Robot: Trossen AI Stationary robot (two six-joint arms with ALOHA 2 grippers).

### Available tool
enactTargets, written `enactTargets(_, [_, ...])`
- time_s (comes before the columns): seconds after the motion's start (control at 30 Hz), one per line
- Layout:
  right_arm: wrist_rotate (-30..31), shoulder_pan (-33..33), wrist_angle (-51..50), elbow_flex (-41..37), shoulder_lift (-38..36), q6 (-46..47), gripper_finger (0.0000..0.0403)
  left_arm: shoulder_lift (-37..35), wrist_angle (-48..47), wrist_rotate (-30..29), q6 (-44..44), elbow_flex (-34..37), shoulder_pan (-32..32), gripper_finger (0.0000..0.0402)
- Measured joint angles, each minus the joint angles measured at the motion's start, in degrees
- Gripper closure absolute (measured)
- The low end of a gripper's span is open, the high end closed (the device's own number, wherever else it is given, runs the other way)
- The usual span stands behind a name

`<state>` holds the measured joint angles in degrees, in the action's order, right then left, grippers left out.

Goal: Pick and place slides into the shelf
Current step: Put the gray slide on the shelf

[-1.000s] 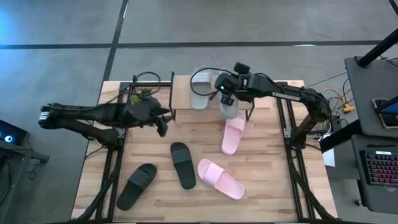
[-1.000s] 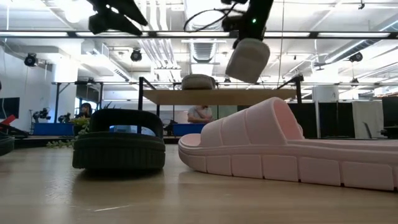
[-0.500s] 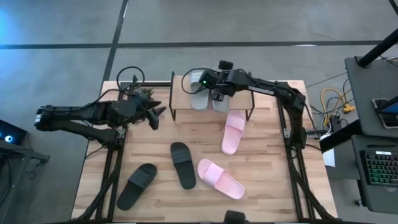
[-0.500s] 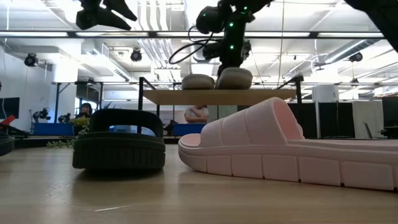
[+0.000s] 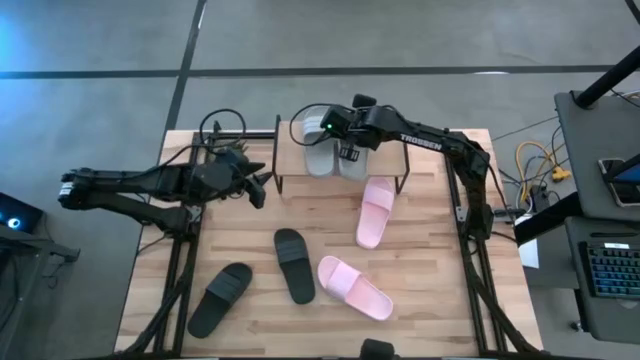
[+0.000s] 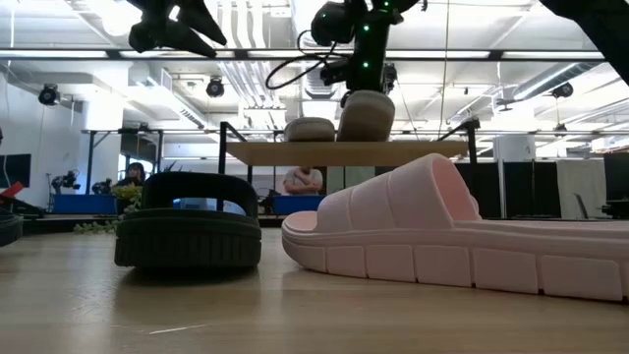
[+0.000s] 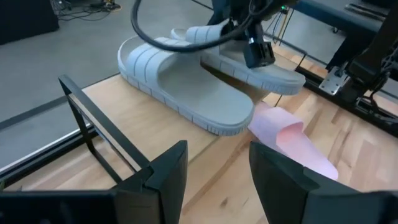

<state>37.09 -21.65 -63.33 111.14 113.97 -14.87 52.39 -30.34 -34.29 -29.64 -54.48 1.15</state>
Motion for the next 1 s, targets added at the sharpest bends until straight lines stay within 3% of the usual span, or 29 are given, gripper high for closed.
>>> enactTargets(0.27, [-0.53, 0.28, -2.57, -1.88, 0.07, 1.91, 0.0279, -0.73, -0.1, 0.06, 0.47, 0.06, -0.02, 0.0244])
enactTargets(0.47, [-7.19, 0.44, -6.21, 0.54, -1.45, 6.62, 0.0268, -1.68, -0.16, 0.08, 0.43, 0.11, -0.02, 0.0244])
enactTargets(1.0, [-7.0, 0.63, -7.25, -1.69, -3.26, 4.18, 0.0255, -1.56, -0.2, 0.08, 2.06, 0.2, -0.04, 0.0244])
